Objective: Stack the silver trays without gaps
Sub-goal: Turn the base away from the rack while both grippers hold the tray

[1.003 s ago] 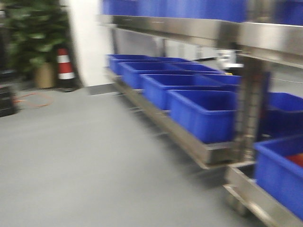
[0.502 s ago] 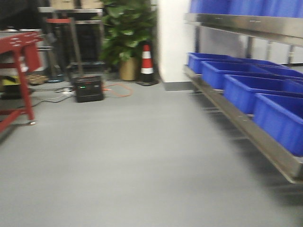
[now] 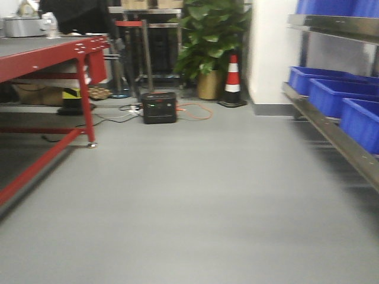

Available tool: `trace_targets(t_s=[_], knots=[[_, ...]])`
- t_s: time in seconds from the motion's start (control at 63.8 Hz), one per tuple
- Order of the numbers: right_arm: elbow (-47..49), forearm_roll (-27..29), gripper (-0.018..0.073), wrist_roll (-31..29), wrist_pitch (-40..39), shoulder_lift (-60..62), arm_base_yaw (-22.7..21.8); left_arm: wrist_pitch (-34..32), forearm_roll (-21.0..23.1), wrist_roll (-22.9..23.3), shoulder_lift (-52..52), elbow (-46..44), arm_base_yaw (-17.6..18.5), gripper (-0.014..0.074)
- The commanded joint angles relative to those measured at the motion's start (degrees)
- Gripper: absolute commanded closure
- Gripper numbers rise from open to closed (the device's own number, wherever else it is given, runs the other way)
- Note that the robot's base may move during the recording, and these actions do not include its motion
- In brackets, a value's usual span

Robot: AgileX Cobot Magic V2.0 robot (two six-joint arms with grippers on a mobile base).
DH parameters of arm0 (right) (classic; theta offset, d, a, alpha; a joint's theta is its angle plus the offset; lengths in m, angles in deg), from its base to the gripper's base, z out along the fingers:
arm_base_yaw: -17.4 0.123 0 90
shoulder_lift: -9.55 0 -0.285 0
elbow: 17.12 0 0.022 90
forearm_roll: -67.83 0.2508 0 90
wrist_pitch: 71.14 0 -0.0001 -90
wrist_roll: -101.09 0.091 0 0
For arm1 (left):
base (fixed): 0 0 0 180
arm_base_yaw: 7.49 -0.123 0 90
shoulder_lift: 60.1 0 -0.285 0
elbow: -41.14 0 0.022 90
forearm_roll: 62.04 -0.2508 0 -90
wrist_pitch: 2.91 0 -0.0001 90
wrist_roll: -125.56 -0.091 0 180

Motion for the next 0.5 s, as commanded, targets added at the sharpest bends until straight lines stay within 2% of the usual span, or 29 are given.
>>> trace_targets(t_s=[0.0,0.486], knots=[[0.52,1.29,0.0639,-0.99,-3.49,0.93,0.58,-2.50,1.46,-0.76,-0.70,-0.59,0.73,0.0601],[0.52,1.29,0.0639,-0.99,-3.49,0.93,0.58,-2.50,1.46,-0.76,-0.70,-0.59,0.73,0.0601]])
